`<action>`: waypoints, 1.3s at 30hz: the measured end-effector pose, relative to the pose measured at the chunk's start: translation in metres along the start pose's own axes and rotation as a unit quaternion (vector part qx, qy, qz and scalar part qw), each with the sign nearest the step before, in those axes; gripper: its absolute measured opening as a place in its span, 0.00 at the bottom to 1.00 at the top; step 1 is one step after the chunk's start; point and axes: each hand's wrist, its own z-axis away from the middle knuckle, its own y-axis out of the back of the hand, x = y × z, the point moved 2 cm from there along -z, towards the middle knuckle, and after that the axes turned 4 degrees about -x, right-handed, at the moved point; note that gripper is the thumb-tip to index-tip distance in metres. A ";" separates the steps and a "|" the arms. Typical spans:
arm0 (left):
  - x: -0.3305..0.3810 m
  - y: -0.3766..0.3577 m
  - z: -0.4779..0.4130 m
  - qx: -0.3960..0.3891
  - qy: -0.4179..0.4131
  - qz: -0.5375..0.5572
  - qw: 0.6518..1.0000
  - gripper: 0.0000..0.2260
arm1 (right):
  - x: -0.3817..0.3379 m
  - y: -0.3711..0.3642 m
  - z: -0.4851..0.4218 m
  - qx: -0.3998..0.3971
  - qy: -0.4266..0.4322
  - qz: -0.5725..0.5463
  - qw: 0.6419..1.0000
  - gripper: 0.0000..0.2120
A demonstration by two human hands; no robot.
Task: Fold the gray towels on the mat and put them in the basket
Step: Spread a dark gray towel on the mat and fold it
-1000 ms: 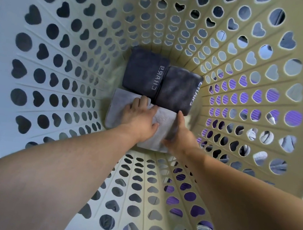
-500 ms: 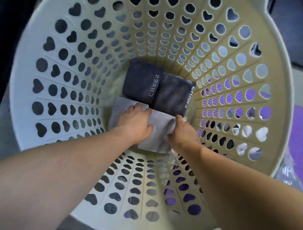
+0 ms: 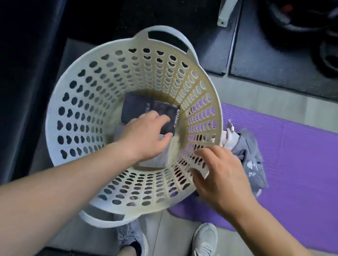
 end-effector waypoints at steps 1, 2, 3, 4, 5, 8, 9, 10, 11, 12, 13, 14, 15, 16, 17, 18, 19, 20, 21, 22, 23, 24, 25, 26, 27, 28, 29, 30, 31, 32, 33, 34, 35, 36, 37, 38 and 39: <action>0.017 0.008 0.005 0.004 -0.010 -0.003 1.000 0.18 | 0.010 0.009 0.016 0.005 -0.014 -0.001 1.000 0.17; 0.033 0.013 0.009 0.007 -0.018 -0.003 1.000 0.18 | 0.020 0.017 0.030 0.005 -0.027 -0.001 1.000 0.16; 0.049 0.017 0.012 0.010 -0.024 -0.003 1.000 0.18 | 0.032 0.022 0.045 0.004 -0.040 0.001 0.999 0.16; 0.066 0.019 0.016 0.011 -0.030 -0.003 0.999 0.18 | 0.044 0.026 0.058 0.003 -0.052 0.006 0.999 0.15; 0.082 0.019 0.019 0.012 -0.036 -0.004 0.999 0.17 | 0.058 0.028 0.071 0.003 -0.063 0.012 0.998 0.15; 0.126 0.009 0.027 0.013 -0.054 -0.005 0.998 0.15 | 0.098 0.030 0.104 -0.004 -0.083 0.027 0.996 0.16; 0.139 0.002 0.028 0.014 -0.062 -0.007 0.998 0.14 | 0.111 0.028 0.112 -0.009 -0.089 0.028 0.996 0.17; 0.151 -0.006 0.029 0.016 -0.072 -0.006 0.997 0.14 | 0.124 0.025 0.120 -0.018 -0.095 0.026 0.995 0.17; 0.162 -0.017 0.028 0.016 -0.083 0.001 0.996 0.14 | 0.137 0.021 0.125 -0.031 -0.102 0.021 0.994 0.17; 0.172 -0.029 0.026 0.011 -0.090 0.016 0.996 0.14 | 0.150 0.016 0.129 -0.046 -0.111 0.014 0.993 0.17; 0.180 -0.045 0.023 0.000 -0.091 0.033 0.995 0.14 | 0.163 0.010 0.131 -0.061 -0.122 0.004 0.991 0.17; 0.186 -0.062 0.018 -0.019 -0.083 0.046 0.995 0.14 | 0.174 0.003 0.133 -0.074 -0.129 -0.008 0.989 0.18; 0.189 -0.082 0.013 -0.040 -0.067 0.054 0.995 0.14 | 0.186 -0.005 0.132 -0.082 -0.128 -0.020 0.988 0.19; 0.190 -0.103 0.007 -0.059 -0.044 0.061 0.995 0.16 | 0.196 -0.013 0.130 -0.090 -0.122 -0.030 0.988 0.21; 0.187 -0.127 0.001 -0.078 -0.014 0.069 0.994 0.18 | 0.206 -0.023 0.126 -0.097 -0.118 -0.040 0.987 0.22; 0.184 -0.149 -0.006 -0.092 0.017 0.078 0.993 0.20 | 0.215 -0.032 0.121 -0.102 -0.115 -0.049 0.987 0.24; 0.177 -0.171 -0.012 -0.102 0.048 0.087 0.990 0.23 | 0.224 -0.042 0.114 -0.105 -0.116 -0.055 0.986 0.25; 0.172 -0.191 -0.019 -0.104 0.072 0.098 0.987 0.26 | 0.231 -0.052 0.107 -0.101 -0.117 -0.059 0.986 0.27; 0.166 -0.209 -0.026 -0.101 0.093 0.112 0.984 0.30 | 0.238 -0.062 0.098 -0.096 -0.117 -0.066 0.986 0.29; 0.160 -0.224 -0.031 -0.095 0.111 0.130 0.981 0.34 | 0.244 -0.072 0.089 -0.090 -0.117 -0.077 0.986 0.31; 0.156 -0.236 -0.037 -0.090 0.125 0.152 0.976 0.38 | 0.250 -0.081 0.081 -0.086 -0.121 -0.089 0.985 0.33; 0.152 -0.247 -0.042 -0.088 0.135 0.170 0.972 0.41 | 0.256 -0.089 0.072 -0.087 -0.127 -0.099 0.983 0.37; 0.149 -0.256 -0.047 -0.088 0.142 0.185 0.968 0.43 | 0.260 -0.098 0.065 -0.091 -0.134 -0.106 0.981 0.40; 0.146 -0.264 -0.050 -0.086 0.147 0.193 0.966 0.44 | 0.264 -0.106 0.059 -0.094 -0.138 -0.105 0.980 0.43; 0.144 -0.271 -0.054 -0.078 0.151 0.201 0.965 0.42 | 0.266 -0.115 0.054 -0.093 -0.139 -0.099 0.981 0.45; 0.143 -0.276 -0.056 -0.057 0.154 0.206 0.965 0.38 | 0.267 -0.122 0.050 -0.086 -0.137 -0.091 0.983 0.46; 0.143 -0.279 -0.059 -0.024 0.157 0.208 0.965 0.33 | 0.268 -0.129 0.047 -0.072 -0.136 -0.080 0.985 0.46; 0.144 -0.279 -0.061 0.010 0.155 0.205 0.966 0.27 | 0.269 -0.134 0.043 -0.054 -0.136 -0.066 0.987 0.45; 0.145 -0.280 -0.063 0.038 0.153 0.200 0.967 0.23 | 0.270 -0.138 0.040 -0.035 -0.136 -0.051 0.989 0.43; 0.146 -0.279 -0.065 0.058 0.147 0.193 0.968 0.19 | 0.270 -0.140 0.036 -0.017 -0.135 -0.035 0.990 0.40; 0.147 -0.279 -0.065 0.074 0.139 0.186 0.970 0.16 | 0.270 -0.141 0.031 -0.004 -0.133 -0.023 0.991 0.35; 0.148 -0.277 -0.064 0.085 0.133 0.180 0.971 0.15 | 0.269 -0.140 0.028 0.004 -0.129 -0.013 0.992 0.30; 0.149 -0.275 -0.061 0.095 0.127 0.175 0.972 0.15 | 0.268 -0.139 0.024 0.008 -0.123 -0.006 0.992 0.25; 0.152 -0.272 -0.058 0.100 0.124 0.173 0.972 0.16 | 0.268 -0.137 0.022 0.008 -0.117 -0.003 0.993 0.21; 0.154 -0.269 -0.054 0.104 0.122 0.175 0.971 0.16 | 0.267 -0.135 0.022 0.005 -0.112 -0.006 0.994 0.18; 0.156 -0.266 -0.050 0.108 0.121 0.180 0.970 0.16 | 0.266 -0.133 0.023 0.001 -0.106 -0.015 0.994 0.17; 0.158 -0.262 -0.045 0.113 0.117 0.187 0.969 0.16 | 0.266 -0.129 0.026 -0.004 -0.102 -0.031 0.994 0.17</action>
